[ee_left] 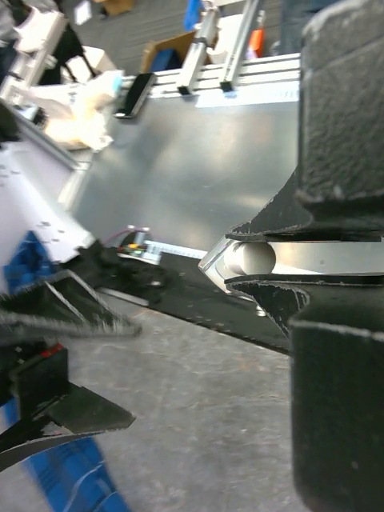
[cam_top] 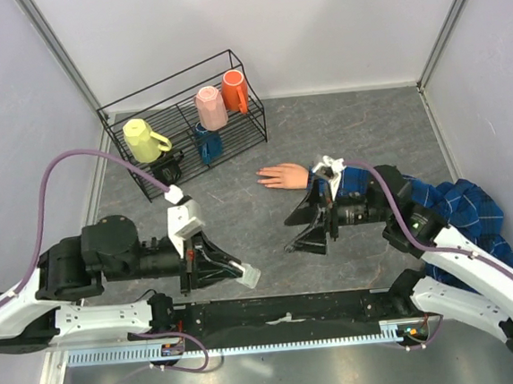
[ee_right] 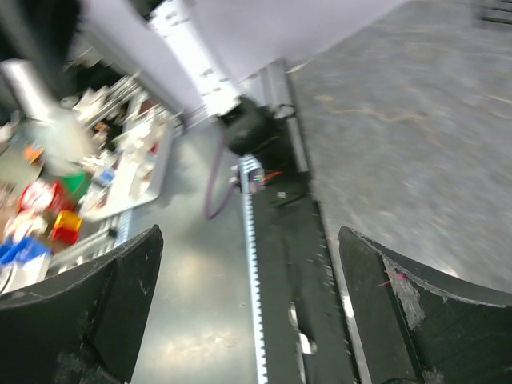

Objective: Paint the nails

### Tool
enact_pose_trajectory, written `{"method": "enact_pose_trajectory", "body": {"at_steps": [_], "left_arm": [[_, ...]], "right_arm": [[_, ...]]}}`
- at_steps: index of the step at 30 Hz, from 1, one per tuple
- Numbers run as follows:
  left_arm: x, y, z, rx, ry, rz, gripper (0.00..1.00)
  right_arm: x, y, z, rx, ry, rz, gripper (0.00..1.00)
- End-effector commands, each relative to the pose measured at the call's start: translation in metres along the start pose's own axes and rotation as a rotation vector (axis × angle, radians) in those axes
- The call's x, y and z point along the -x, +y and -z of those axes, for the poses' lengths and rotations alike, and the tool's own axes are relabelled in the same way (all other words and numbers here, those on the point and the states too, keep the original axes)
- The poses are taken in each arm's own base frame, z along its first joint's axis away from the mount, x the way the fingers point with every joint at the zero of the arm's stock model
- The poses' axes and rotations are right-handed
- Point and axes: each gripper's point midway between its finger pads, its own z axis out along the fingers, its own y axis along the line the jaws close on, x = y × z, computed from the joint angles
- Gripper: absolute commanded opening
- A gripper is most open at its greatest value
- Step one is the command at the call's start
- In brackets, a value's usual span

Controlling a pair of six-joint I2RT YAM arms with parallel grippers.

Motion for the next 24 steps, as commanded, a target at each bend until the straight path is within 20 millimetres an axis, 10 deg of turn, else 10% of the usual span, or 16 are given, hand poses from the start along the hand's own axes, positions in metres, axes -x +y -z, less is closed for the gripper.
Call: {"method": "enact_pose_trajectory", "body": {"at_steps": [1, 12, 24], "left_arm": [[-0.009, -0.003, -0.003, -0.026, 0.070, -0.047, 0.02], [-0.007, 0.008, -0.013, 0.021, 0.087, -0.104, 0.02], [0.008, 0.009, -0.022, 0.005, 0.020, -0.214, 0.02]], "right_arm": [[0.012, 0.054, -0.025, 0.223, 0.012, 0.115, 0.98], [-0.005, 0.118, -0.045, 0.508, 0.106, 0.198, 0.68], [-0.009, 0.124, -0.047, 0.578, 0.147, 0.199, 0.66]]}}
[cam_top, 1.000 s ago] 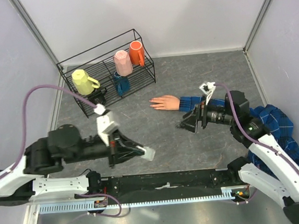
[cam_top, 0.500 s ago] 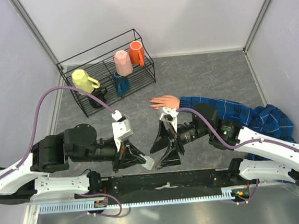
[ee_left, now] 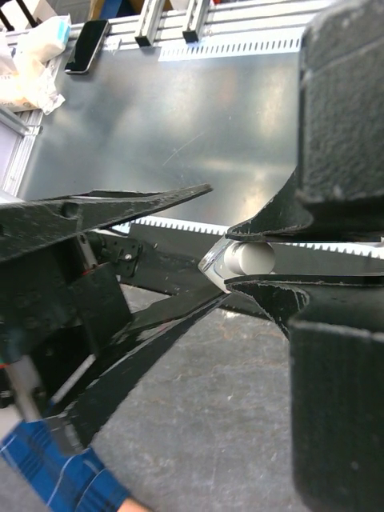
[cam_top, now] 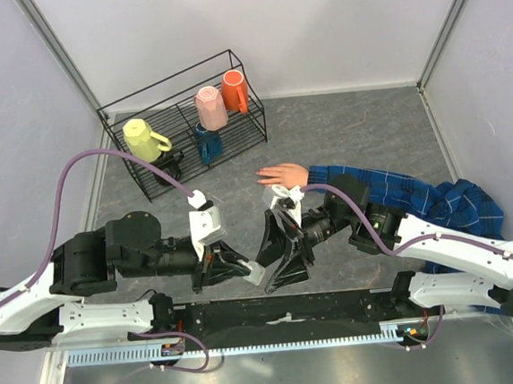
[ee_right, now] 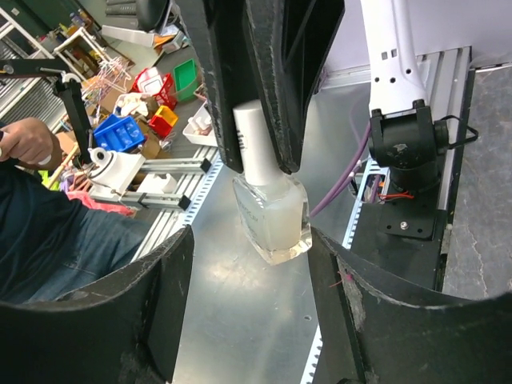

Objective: Paint the nails

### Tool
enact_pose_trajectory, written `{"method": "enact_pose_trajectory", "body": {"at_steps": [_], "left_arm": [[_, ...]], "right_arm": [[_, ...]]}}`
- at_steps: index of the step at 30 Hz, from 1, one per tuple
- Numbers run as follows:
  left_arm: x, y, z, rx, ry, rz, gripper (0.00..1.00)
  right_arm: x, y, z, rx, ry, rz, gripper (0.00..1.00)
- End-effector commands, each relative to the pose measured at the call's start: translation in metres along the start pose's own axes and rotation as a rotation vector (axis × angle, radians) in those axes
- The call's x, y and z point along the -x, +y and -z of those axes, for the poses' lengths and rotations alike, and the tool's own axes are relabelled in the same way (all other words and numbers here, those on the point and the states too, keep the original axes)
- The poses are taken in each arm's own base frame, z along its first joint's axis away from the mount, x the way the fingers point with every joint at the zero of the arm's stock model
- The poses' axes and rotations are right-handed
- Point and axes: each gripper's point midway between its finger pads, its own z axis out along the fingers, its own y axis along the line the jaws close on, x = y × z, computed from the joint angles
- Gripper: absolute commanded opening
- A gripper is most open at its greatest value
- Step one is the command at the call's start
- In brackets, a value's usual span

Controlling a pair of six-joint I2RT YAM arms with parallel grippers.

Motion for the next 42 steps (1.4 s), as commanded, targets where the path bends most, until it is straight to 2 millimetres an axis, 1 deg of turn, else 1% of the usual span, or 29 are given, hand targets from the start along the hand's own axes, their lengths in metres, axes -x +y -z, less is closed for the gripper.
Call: {"method": "enact_pose_trajectory", "body": {"at_steps": [1, 8, 11, 12, 14, 15, 17, 18, 19, 20, 22, 23, 24, 25, 26, 27, 28, 29, 30, 31, 32, 35, 36, 37, 38, 39, 40, 41, 42], "left_arm": [[0.026, 0.000, -0.004, -0.009, -0.089, -0.105, 0.02], [0.029, -0.001, -0.011, -0.029, -0.083, -0.161, 0.02], [0.029, -0.002, -0.013, -0.033, -0.084, -0.178, 0.02], [0.029, -0.003, -0.012, -0.039, -0.084, -0.183, 0.02], [0.032, -0.003, -0.012, -0.042, -0.094, -0.191, 0.02], [0.033, -0.003, -0.012, -0.043, -0.097, -0.199, 0.02], [0.034, -0.003, -0.012, -0.042, -0.104, -0.206, 0.02], [0.034, -0.001, -0.013, -0.034, -0.102, -0.206, 0.02], [0.035, 0.000, -0.013, -0.027, -0.104, -0.206, 0.02], [0.035, 0.003, -0.017, -0.014, -0.095, -0.204, 0.02], [0.038, 0.018, -0.020, 0.072, -0.089, -0.185, 0.02], [0.042, 0.026, -0.021, 0.124, -0.090, -0.170, 0.16], [0.044, 0.041, -0.019, 0.221, -0.096, -0.134, 0.29], [0.048, 0.048, -0.016, 0.264, -0.108, -0.118, 0.41], [0.055, 0.052, -0.011, 0.297, -0.132, -0.094, 0.57], [0.062, 0.058, -0.005, 0.342, -0.157, -0.082, 0.61], [0.067, 0.061, 0.000, 0.368, -0.179, -0.068, 0.65], [0.079, 0.069, 0.011, 0.427, -0.225, -0.034, 0.72], [0.087, 0.074, 0.016, 0.465, -0.259, -0.010, 0.74], [0.095, 0.078, 0.022, 0.497, -0.297, 0.012, 0.74], [0.101, 0.088, 0.028, 0.564, -0.340, 0.063, 0.76], [0.118, 0.095, 0.021, 0.593, -0.434, 0.127, 0.76], [0.120, 0.100, 0.007, 0.609, -0.427, 0.133, 0.75], [0.127, 0.104, 0.002, 0.624, -0.447, 0.148, 0.74], [0.129, 0.115, -0.005, 0.638, -0.446, 0.181, 0.74], [0.131, 0.122, -0.012, 0.632, -0.434, 0.194, 0.72], [0.132, 0.130, -0.027, 0.619, -0.406, 0.210, 0.70], [0.137, 0.142, -0.030, 0.581, -0.415, 0.250, 0.70], [0.138, 0.148, -0.033, 0.561, -0.419, 0.263, 0.70]], "right_arm": [[0.020, 0.017, -0.003, 0.074, -0.008, 0.106, 0.65], [0.022, 0.017, -0.001, 0.071, 0.003, 0.137, 0.58], [0.019, 0.017, 0.001, 0.080, 0.012, 0.139, 0.50], [0.018, 0.017, 0.001, 0.084, 0.015, 0.138, 0.43], [0.015, 0.018, 0.002, 0.095, 0.023, 0.138, 0.35], [0.014, 0.019, 0.002, 0.097, 0.025, 0.136, 0.29], [0.013, 0.020, 0.003, 0.104, 0.029, 0.139, 0.24], [0.013, 0.021, 0.004, 0.108, 0.031, 0.142, 0.12], [0.013, 0.021, 0.005, 0.107, 0.030, 0.147, 0.03], [0.012, 0.019, 0.005, 0.103, 0.032, 0.142, 0.00], [0.013, 0.015, 0.007, 0.081, 0.025, 0.155, 0.00], [0.012, 0.010, 0.008, 0.048, 0.024, 0.148, 0.00], [0.012, 0.002, 0.011, 0.005, 0.019, 0.153, 0.00], [0.018, -0.010, 0.019, -0.082, -0.012, 0.169, 0.00], [0.016, -0.020, 0.026, -0.139, -0.012, 0.172, 0.00], [0.014, -0.027, 0.034, -0.202, -0.023, 0.174, 0.00], [0.015, -0.053, 0.048, -0.356, -0.039, 0.152, 0.00], [0.013, -0.066, 0.057, -0.430, -0.044, 0.172, 0.00], [0.018, -0.074, 0.069, -0.525, -0.074, 0.195, 0.00], [0.021, -0.094, 0.086, -0.669, -0.097, 0.200, 0.00], [0.021, -0.106, 0.099, -0.771, -0.109, 0.214, 0.00], [0.033, -0.129, 0.140, -1.037, -0.182, 0.240, 0.00], [0.037, -0.131, 0.149, -1.092, -0.216, 0.239, 0.00], [0.045, -0.133, 0.158, -1.139, -0.252, 0.256, 0.00], [0.049, -0.136, 0.172, -1.218, -0.288, 0.257, 0.00], [0.054, -0.134, 0.179, -1.246, -0.319, 0.258, 0.00], [0.058, -0.133, 0.185, -1.265, -0.336, 0.262, 0.00], [0.063, -0.131, 0.190, -1.274, -0.351, 0.267, 0.00], [0.065, -0.131, 0.192, -1.276, -0.360, 0.267, 0.00]]}}
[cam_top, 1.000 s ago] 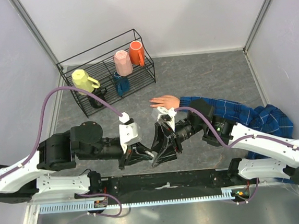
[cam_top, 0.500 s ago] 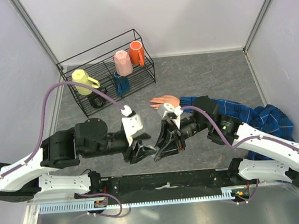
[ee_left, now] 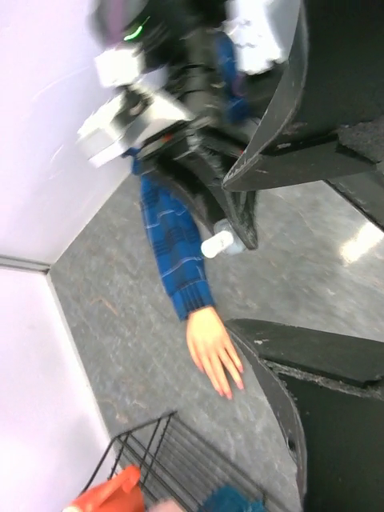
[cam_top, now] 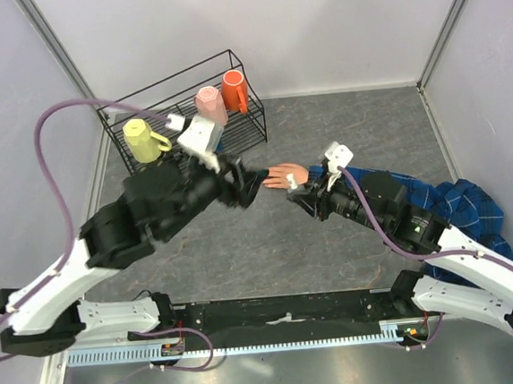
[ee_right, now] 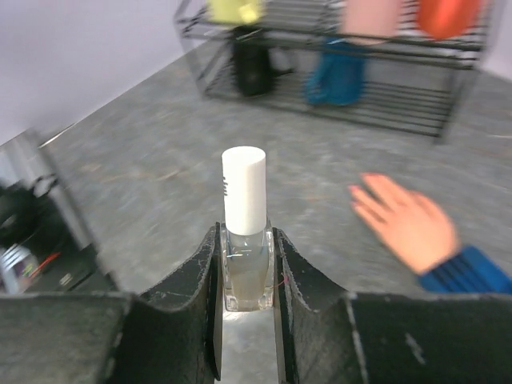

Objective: Paint the nails

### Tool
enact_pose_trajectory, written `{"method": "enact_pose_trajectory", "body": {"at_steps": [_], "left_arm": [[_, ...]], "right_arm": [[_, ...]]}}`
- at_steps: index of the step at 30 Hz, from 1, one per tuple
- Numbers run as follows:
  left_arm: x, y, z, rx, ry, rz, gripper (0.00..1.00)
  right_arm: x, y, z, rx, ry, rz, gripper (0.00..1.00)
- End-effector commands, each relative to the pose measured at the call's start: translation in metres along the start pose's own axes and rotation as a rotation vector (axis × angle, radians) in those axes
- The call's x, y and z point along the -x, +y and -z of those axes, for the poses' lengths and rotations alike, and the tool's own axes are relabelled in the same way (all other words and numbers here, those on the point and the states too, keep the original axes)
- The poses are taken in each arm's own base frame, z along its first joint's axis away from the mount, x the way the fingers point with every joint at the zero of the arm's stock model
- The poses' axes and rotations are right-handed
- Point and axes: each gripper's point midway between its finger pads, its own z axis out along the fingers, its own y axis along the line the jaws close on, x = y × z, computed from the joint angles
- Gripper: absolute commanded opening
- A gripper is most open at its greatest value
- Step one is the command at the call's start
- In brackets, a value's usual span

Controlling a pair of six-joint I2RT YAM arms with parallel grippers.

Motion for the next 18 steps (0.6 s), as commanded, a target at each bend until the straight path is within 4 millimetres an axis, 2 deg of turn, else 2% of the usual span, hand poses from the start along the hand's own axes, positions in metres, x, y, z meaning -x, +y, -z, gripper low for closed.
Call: {"method": "enact_pose_trajectory", "body": {"at_steps": [1, 2, 3, 4, 5, 6, 10, 12, 14, 15, 16, 17, 18], "left_arm": [[0.008, 0.015, -0.051, -0.023, -0.012, 0.164, 0.71], [0.017, 0.005, -0.053, -0.105, -0.046, 0.175, 0.78], [0.021, 0.003, -0.054, -0.136, -0.073, 0.178, 0.82], [0.016, 0.010, -0.056, -0.142, -0.081, 0.181, 0.83], [0.024, -0.004, -0.055, -0.244, -0.108, 0.187, 0.82], [0.021, -0.006, -0.057, -0.282, -0.102, 0.191, 0.81], [0.029, -0.017, -0.055, -0.506, -0.076, 0.192, 0.73], [0.030, -0.017, -0.057, -0.567, -0.081, 0.173, 0.73], [0.029, -0.011, -0.054, -0.610, -0.068, 0.176, 0.76], [0.032, -0.007, -0.055, -0.625, -0.089, 0.172, 0.78], [0.032, -0.001, -0.051, -0.651, -0.077, 0.195, 0.95], [0.032, 0.001, -0.051, -0.673, -0.079, 0.200, 0.96], [0.027, 0.004, -0.053, -0.694, -0.069, 0.210, 0.96]], "right_arm": [[0.039, -0.049, 0.013, -0.231, -0.145, 0.002, 0.00], [0.042, -0.051, 0.013, -0.230, -0.150, -0.003, 0.00], [0.043, -0.056, 0.012, -0.214, -0.152, -0.014, 0.00], [0.049, -0.053, 0.010, -0.178, -0.174, -0.027, 0.00], [0.053, -0.047, 0.008, -0.126, -0.185, -0.036, 0.00], [0.067, -0.032, 0.008, -0.016, -0.229, -0.027, 0.00], [0.094, -0.001, 0.011, 0.186, -0.282, -0.059, 0.00], [0.100, 0.013, 0.012, 0.311, -0.288, -0.053, 0.00], [0.105, 0.017, 0.011, 0.378, -0.284, -0.112, 0.00], [0.115, 0.011, 0.013, 0.385, -0.317, -0.109, 0.00], [0.116, 0.015, 0.016, 0.428, -0.309, -0.113, 0.00], [0.117, 0.014, 0.017, 0.444, -0.306, -0.164, 0.00], [0.128, 0.009, 0.022, 0.451, -0.349, -0.146, 0.00]]}}
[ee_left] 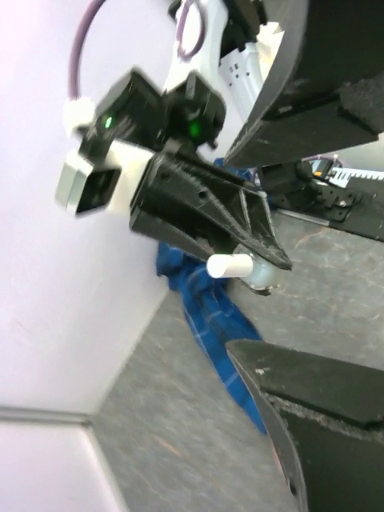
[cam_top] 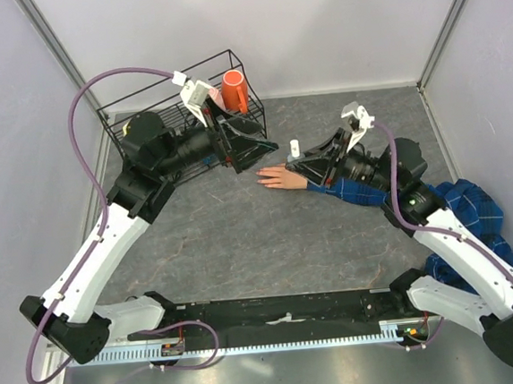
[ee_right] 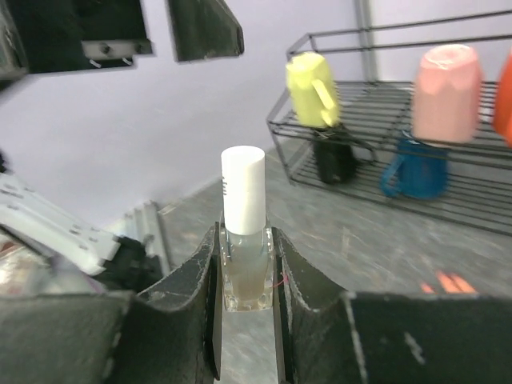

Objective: Paint the nails

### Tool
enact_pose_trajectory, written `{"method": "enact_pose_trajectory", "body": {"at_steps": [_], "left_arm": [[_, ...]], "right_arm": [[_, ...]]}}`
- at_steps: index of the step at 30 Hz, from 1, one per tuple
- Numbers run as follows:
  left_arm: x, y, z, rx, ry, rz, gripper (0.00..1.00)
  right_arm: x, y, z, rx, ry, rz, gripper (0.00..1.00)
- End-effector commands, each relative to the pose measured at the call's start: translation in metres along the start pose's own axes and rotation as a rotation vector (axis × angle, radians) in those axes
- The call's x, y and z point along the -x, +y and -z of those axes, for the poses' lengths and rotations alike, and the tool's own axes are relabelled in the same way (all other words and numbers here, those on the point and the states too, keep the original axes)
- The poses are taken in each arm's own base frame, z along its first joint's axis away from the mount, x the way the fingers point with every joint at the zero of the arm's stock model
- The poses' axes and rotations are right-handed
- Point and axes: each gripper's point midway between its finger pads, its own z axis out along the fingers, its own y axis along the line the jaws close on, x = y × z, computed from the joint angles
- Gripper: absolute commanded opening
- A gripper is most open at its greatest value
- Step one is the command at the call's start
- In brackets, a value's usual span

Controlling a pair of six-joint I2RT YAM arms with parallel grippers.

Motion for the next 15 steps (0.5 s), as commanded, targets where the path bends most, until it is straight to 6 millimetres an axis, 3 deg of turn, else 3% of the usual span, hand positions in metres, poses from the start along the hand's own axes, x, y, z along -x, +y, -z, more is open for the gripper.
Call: {"method": "enact_pose_trajectory", "body": {"at_steps": [1, 6, 11, 15], "left_arm": [[0.008, -0.024, 0.010, -0.276, 0.003, 0.011, 0.95], [0.001, -0.028, 0.002, -0.439, 0.029, -0.012, 0.79], [0.014, -0.030, -0.010, -0.528, 0.026, -0.072, 0.76], [0.013, -0.023, -0.019, -0.559, 0.059, -0.057, 0.66]], "right_arm": [[0.053, 0.045, 0.012, 0.269, -0.109, -0.007, 0.00], [0.065, 0.041, 0.011, 0.346, -0.098, -0.067, 0.00], [0.065, 0.036, 0.002, 0.387, -0.056, -0.061, 0.00], [0.069, 0.041, 0.001, 0.435, -0.076, -0.083, 0.00]]}}
